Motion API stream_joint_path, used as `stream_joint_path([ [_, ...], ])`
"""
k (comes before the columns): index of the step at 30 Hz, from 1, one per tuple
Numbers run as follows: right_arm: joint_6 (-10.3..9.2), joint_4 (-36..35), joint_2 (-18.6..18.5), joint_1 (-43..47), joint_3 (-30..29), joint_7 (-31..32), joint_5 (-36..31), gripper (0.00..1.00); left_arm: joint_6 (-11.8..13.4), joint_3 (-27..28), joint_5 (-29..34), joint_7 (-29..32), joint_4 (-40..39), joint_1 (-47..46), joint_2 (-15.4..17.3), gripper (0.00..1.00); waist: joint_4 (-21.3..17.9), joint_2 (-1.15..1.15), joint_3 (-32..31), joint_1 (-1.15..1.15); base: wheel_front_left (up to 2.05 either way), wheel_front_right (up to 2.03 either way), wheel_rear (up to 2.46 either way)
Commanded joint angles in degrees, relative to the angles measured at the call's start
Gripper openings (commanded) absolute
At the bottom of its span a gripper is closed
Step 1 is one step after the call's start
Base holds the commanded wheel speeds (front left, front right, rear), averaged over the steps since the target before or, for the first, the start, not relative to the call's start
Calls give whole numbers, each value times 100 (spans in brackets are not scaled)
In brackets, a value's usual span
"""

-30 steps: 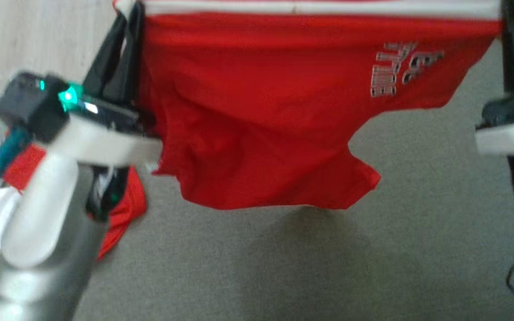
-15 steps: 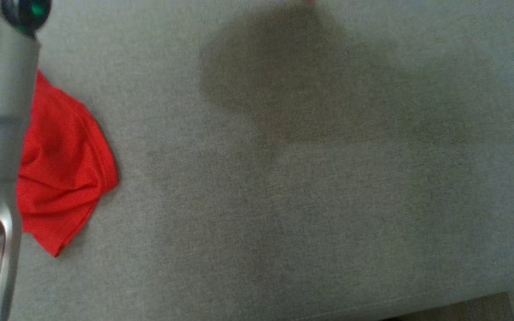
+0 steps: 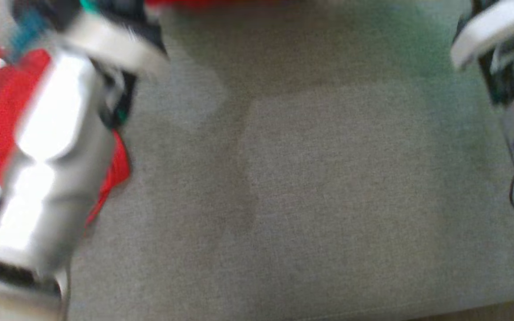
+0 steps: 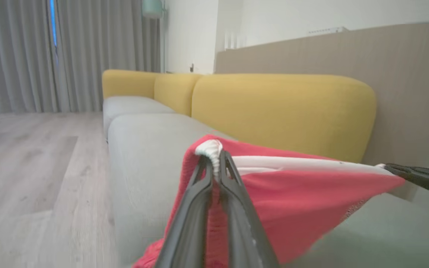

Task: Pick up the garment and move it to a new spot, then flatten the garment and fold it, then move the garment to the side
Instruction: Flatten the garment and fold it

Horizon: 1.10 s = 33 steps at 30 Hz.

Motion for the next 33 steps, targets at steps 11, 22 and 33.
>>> stream_joint_path([
  [11, 9, -987, -1510, 1612, 2222, 1369, 2383, 0, 14, -1033, -577, -52, -862, 2158, 779, 0, 224, 0, -897, 1, 0, 0, 0],
  [22, 9, -1915, -2438, 2692, 3008, 1917, 3634, 0, 14, -1360, -482, -52, -1247, 3314, 832, 0, 233, 0, -1671, 1, 0, 0, 0],
  [33, 9, -2769, -3032, 3649, 2954, 1905, 4232, 0, 310, -1065, -298, -52, -2153, 4696, 764, 0, 16, 0, -2375, 1, 0, 0, 0],
])
